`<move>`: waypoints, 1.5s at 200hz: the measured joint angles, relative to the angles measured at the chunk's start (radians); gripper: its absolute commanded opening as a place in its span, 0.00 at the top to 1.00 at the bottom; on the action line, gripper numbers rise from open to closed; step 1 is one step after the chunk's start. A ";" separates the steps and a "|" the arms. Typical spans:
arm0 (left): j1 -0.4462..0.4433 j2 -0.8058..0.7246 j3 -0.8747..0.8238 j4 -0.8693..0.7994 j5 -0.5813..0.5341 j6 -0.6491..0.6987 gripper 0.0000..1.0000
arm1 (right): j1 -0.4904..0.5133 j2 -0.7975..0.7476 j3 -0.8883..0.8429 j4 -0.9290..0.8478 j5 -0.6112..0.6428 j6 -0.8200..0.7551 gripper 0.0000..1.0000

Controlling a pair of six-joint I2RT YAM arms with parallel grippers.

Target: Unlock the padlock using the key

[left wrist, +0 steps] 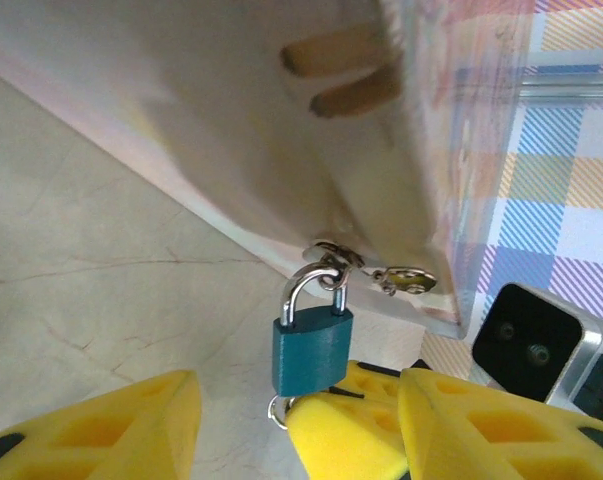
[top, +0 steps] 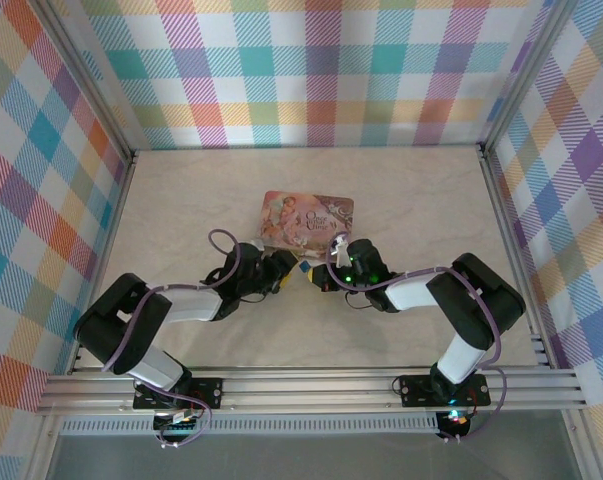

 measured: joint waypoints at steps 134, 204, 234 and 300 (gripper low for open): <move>0.131 0.101 0.135 -0.039 0.060 0.105 0.49 | 0.014 0.018 0.016 0.007 0.010 0.011 1.00; 0.130 0.082 0.134 -0.064 0.069 0.194 0.43 | 0.023 0.032 0.030 0.006 0.019 0.014 1.00; 0.117 0.008 0.071 -0.066 0.072 0.205 0.43 | 0.032 0.036 0.034 0.006 0.019 0.018 1.00; 0.046 0.064 0.015 0.056 0.104 0.111 0.47 | 0.032 0.047 0.046 0.006 0.012 0.030 1.00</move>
